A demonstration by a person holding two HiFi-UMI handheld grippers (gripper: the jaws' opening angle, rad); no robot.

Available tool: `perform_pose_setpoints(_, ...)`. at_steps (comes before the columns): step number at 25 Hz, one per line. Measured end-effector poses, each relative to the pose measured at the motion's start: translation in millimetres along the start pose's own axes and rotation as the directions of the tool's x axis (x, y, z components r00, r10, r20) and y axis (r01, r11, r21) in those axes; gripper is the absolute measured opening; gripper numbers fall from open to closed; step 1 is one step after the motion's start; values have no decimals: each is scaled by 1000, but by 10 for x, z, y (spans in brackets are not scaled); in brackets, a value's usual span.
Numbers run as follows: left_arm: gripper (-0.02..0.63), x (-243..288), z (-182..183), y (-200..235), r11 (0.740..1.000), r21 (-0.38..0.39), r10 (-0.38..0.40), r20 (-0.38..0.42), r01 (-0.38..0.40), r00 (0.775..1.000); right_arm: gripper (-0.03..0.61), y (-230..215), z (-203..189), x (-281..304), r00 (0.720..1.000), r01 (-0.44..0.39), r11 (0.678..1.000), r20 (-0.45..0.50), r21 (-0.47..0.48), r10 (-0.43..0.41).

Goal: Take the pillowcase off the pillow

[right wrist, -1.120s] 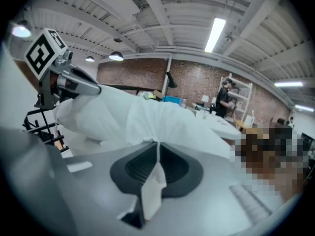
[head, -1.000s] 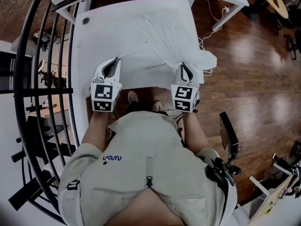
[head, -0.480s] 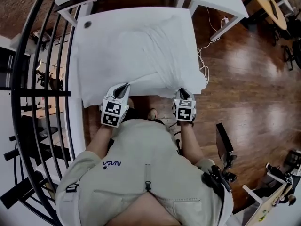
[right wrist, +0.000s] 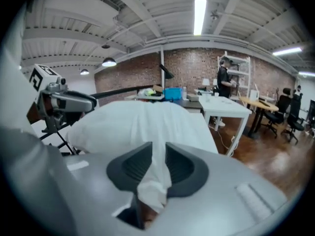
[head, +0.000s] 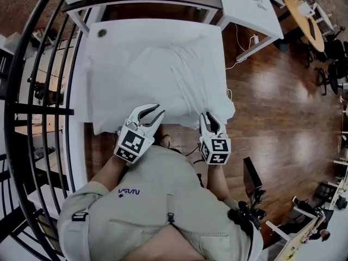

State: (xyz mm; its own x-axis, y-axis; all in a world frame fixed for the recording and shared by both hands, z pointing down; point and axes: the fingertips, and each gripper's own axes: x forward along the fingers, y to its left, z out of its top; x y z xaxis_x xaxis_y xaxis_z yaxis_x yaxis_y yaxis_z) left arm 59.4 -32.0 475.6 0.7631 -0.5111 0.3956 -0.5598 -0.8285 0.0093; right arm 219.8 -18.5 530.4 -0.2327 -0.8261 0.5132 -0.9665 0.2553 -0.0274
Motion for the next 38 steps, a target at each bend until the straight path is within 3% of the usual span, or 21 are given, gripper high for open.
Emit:
perform_pose_setpoints(4, 97, 19, 165, 363, 1000, 20, 24, 24, -24, 999, 83, 193, 578, 103, 994, -1, 1000, 105, -15, 2)
perform_pose_setpoints(10, 123, 14, 252, 854, 999, 9, 37, 39, -38, 999, 83, 197, 1129, 261, 985, 49, 999, 168, -16, -45)
perform_pose_setpoints(14, 127, 61, 228, 974, 999, -1, 54, 20, -54, 998, 83, 163, 1324, 269, 977, 60, 998, 205, -36, -51)
perform_pose_setpoints(18, 127, 142, 232, 1017, 994, -4, 110, 1, -110, 994, 83, 18, 1415, 393, 975, 19, 999, 222, -39, -9)
perform_pose_setpoints(24, 183, 406, 266, 1250, 961, -14, 274, -30, -275, 961, 87, -48, 1668, 791, 968, -121, 985, 206, -120, 144)
perform_pose_setpoints(31, 227, 734, 347, 1674, 919, -7, 393, -53, -394, 918, 129, -7, 1810, 1314, 954, -237, 950, 138, -202, 267)
perform_pose_setpoints(34, 235, 925, 291, 1842, 923, -6, 383, -100, -385, 918, 140, 33, 1825, 1548, 954, -257, 941, 96, -220, 283)
perform_pose_setpoints(38, 307, 1211, -10, 1939, 952, -47, 284, -244, -304, 927, 143, 97, 1873, 1855, 960, -260, 931, 41, -257, 279)
